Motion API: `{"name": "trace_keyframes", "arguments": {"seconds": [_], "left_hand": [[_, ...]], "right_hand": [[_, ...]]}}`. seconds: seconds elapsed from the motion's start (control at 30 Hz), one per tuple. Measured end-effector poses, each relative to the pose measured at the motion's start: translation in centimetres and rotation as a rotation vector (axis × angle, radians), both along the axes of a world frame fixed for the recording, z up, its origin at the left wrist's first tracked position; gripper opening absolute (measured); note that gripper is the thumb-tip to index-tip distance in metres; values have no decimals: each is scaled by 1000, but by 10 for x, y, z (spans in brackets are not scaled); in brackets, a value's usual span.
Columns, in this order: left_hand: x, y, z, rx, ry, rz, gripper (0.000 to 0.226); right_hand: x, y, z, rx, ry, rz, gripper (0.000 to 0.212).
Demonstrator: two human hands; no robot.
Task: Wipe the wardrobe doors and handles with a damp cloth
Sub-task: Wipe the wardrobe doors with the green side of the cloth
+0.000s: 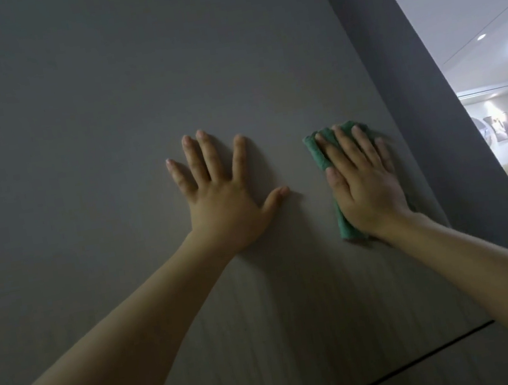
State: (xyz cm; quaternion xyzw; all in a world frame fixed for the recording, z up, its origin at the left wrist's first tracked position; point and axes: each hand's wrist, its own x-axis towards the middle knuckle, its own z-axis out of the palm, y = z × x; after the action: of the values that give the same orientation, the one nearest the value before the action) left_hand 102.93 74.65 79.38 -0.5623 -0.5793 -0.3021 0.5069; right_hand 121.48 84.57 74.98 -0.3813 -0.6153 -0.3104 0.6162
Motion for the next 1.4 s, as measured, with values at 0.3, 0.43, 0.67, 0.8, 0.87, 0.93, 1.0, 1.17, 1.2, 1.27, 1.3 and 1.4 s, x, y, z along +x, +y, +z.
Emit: {"name": "trace_keyframes", "arguments": {"seconds": [0.3,0.43,0.67,0.8,0.87,0.93,1.0,1.17,1.2,1.27,1.3,1.4], "left_hand": [[-1,2,-1,10,11,-1,97],[-2,2,-1,9,10,5,98],[-2,5,-1,51,17,-39,104],[-1,3,-1,22,13,-26,98],[-2,3,-2,13,14,-17,97],[-2,2,-2,12,16,-19,97],[-1,1,-2,7,13,-15,97],[1,1,-3,11,7,-11,96],[1,1,-2,12,5,-13,96],[1,1,-2,5,-2,-7,96],[1,1,-2,1,0,-2,96],[1,0,-3,7,10,-13,96]], "right_hand": [[1,-2,13,-111,116,-26,63],[5,1,0,-80,37,-3,57],[21,9,20,-153,150,-29,63],[3,1,-9,-101,113,-14,61],[-4,-1,-29,-47,11,-5,56],[1,1,-32,-21,-49,2,54],[9,4,-24,-23,-49,2,54],[-7,-3,-27,-29,115,25,60],[-16,-6,-38,15,98,18,59],[-25,-8,-59,76,-50,-2,55],[-22,-8,-64,101,-141,-4,54],[4,1,-55,152,-234,-19,52]]}}
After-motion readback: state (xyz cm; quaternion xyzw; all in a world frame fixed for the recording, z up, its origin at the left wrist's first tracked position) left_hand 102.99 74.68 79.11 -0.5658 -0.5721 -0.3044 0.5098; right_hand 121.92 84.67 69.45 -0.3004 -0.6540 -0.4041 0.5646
